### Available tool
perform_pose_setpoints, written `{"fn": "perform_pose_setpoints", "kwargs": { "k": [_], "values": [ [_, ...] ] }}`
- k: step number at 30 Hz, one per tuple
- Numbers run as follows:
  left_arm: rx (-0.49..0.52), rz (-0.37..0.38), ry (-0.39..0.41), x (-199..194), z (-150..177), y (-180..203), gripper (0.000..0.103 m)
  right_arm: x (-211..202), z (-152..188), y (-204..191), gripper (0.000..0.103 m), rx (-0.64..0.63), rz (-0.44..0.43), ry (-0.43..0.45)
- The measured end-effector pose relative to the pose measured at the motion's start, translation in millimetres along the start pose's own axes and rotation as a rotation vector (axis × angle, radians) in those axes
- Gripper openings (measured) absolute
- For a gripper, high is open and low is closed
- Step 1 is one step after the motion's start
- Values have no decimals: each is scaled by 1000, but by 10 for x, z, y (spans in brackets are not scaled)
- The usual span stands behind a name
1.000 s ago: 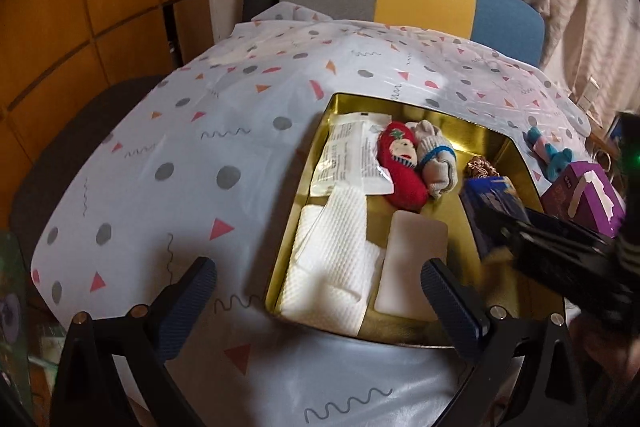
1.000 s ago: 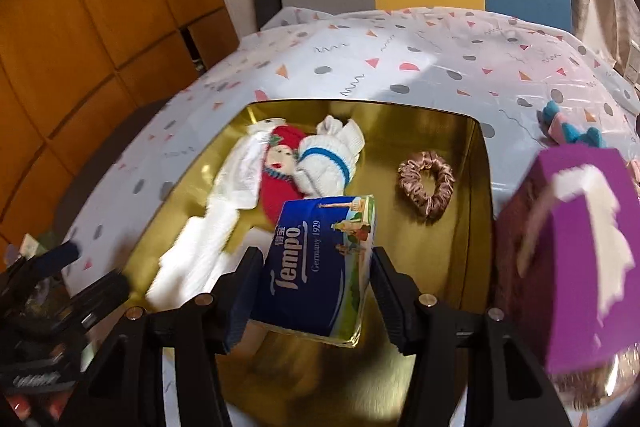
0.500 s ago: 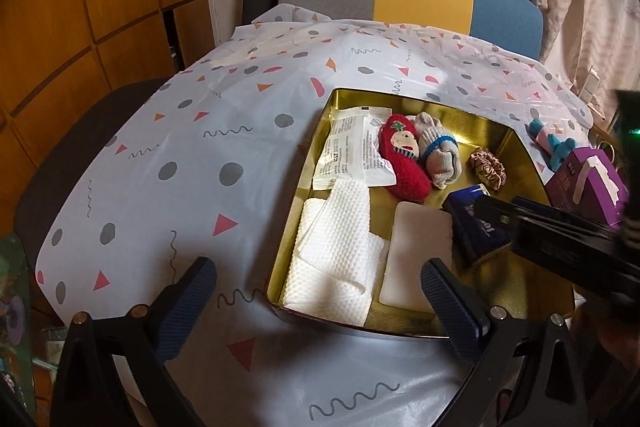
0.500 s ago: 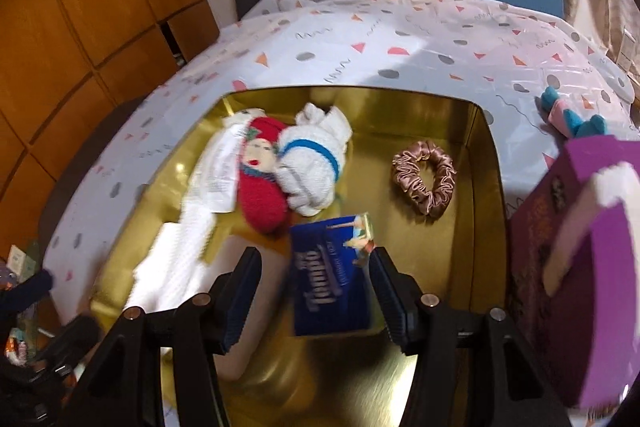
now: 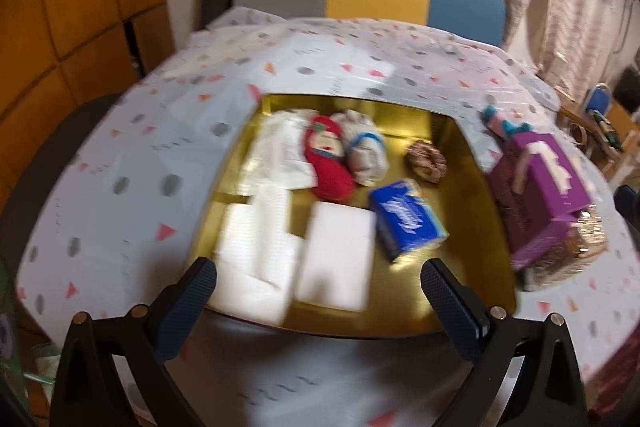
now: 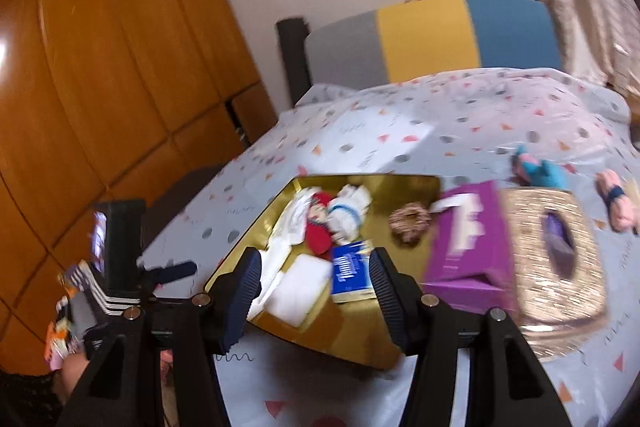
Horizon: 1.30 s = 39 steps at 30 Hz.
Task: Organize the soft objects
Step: 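Withdraw both tools from the tin toward the pink towel roll and blue plush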
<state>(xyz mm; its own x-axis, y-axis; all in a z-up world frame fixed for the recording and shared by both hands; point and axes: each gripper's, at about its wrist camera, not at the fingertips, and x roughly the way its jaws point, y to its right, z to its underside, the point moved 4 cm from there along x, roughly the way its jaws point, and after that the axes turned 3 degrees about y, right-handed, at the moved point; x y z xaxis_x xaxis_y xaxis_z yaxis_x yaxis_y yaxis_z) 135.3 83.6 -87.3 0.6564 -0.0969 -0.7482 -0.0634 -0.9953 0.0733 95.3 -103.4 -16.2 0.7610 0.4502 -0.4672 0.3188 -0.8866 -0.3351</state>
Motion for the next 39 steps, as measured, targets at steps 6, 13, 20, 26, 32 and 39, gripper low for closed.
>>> {"fn": "perform_pose_setpoints", "kwargs": {
  "k": [6, 13, 20, 26, 32, 39],
  "values": [
    [-68, 125, -59, -7, -96, 298, 103, -624, -62, 753, 57, 105, 151, 123],
    [-47, 165, -63, -24, -457, 694, 103, -957, 57, 1914, 57, 258, 377, 147],
    [108, 171, -97, 92, -1012, 1266, 103, -598, 5, 3427, 57, 405, 507, -6],
    [132, 157, -229, 517, -1512, 1625, 103, -73, -139, 4291, 57, 497, 539, -128],
    [131, 160, -349, 796, -1775, 1932, 103, 395, -422, 4587, 57, 421, 573, -186],
    [174, 136, -412, 1197, -1936, 2495, 103, 751, -316, 4677, 38, 284, 626, -251]
  ]
}}
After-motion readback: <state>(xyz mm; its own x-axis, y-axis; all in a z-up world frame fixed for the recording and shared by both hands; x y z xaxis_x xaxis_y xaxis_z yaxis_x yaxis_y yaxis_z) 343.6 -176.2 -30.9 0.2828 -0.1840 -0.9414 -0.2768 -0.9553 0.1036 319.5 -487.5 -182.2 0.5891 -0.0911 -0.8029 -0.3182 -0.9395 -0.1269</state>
